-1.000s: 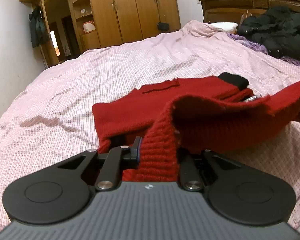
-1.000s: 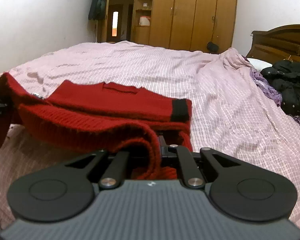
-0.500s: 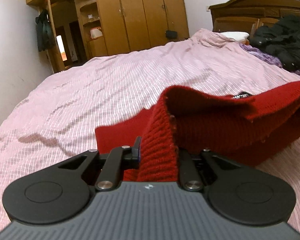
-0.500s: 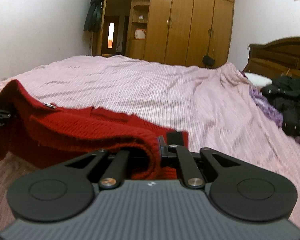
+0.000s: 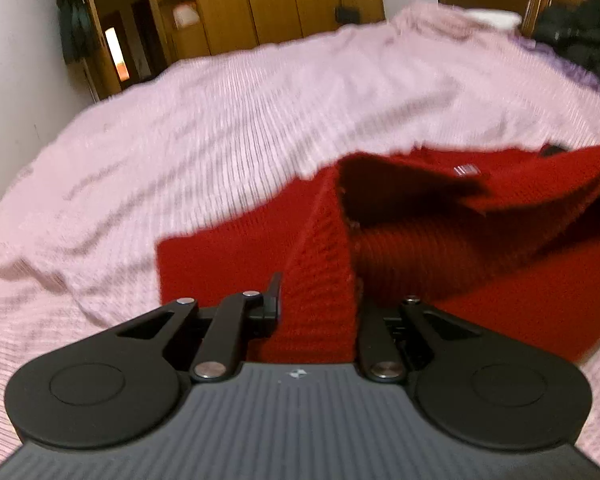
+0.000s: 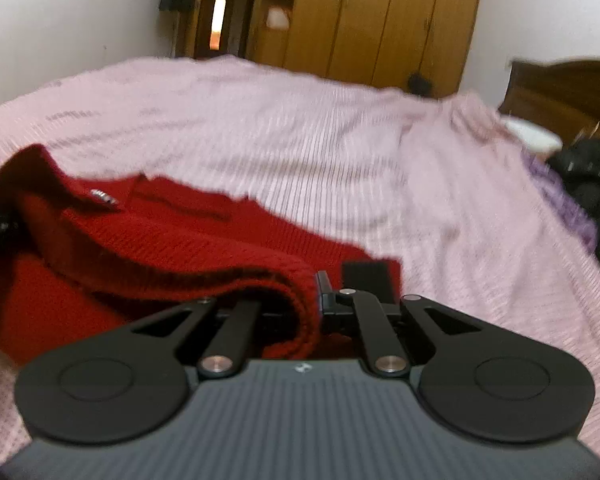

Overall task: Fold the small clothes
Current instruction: 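Lift the hem with both grippers and fold it toward the collar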

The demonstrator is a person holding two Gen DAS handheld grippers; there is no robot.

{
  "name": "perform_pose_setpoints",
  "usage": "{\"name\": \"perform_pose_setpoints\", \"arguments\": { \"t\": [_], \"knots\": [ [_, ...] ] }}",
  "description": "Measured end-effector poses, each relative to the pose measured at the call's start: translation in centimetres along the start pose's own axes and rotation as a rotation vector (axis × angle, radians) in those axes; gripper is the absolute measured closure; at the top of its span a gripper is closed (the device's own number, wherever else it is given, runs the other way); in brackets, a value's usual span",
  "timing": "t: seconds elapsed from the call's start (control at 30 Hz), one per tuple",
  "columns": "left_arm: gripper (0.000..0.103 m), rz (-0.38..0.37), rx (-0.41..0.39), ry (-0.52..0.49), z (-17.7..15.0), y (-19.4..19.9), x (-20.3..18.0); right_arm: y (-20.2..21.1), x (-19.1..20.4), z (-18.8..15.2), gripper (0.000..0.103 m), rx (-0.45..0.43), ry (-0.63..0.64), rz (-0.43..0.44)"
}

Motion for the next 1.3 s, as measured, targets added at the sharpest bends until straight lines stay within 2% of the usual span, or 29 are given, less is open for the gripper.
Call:
{"name": "perform_pose_setpoints", "arguments": {
  "t": [0.23,0.33,0.5,0.53,0.57,0.67,0.77,1.03,1.2,1.3],
  "knots": [
    [0.087,0.019,0.009,-0.032,-0.2,-0.8,0.1,-1.0,0.7,-0.5,0.090,0.005,0.006,-0.012],
    [0.076,0.016,0.018,-0.023,0.0,0.1,0.2,-0.5,0.1,-0.4,0.088,0.001,-0.021,0.006],
    [0.053,-0.019,0.008,-0.014,-0.6,3.9,-0.6,0.8,-1.1,-0.7,0.058,-0.017,-0.050,0.055],
    [0.050,-0.026,0.005,-0.012,-0.8,4.5,-0.6,1.2,-1.3,-0.8,0.048,-0.024,-0.048,0.054],
    [0.050,-0.031,0.004,-0.011,-0.9,5.0,-0.6,1.6,-1.4,-0.8,0.043,-0.032,-0.046,0.058],
    [0.049,-0.030,0.011,-0.030,-1.5,5.7,-0.6,2.3,-1.8,-0.9,0.043,-0.045,-0.030,0.059],
    [0.049,0.008,0.022,-0.044,-1.4,5.3,-0.4,2.4,-2.2,-0.9,0.043,-0.054,-0.026,0.044],
    [0.048,0.077,-0.001,0.055,1.3,3.2,3.1,0.4,-3.6,0.2,0.043,-0.012,-0.110,0.037],
    [0.048,0.022,0.003,0.176,2.1,3.0,5.8,-1.3,-5.4,1.3,0.043,0.025,-0.216,0.092],
    [0.048,-0.010,-0.010,0.191,2.4,3.8,6.5,-1.2,-6.2,1.5,0.031,0.022,-0.255,0.097]
  ]
}}
Point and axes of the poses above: each gripper's, at about its wrist camera, not at the fingertips, and y roughly against the way its jaws point, x to its left, z to its top, the point moved 1 cm from there along -y, roughly the way its jaws point, and after that the axes turned 13 degrees about -z, right-handed, at the moved point
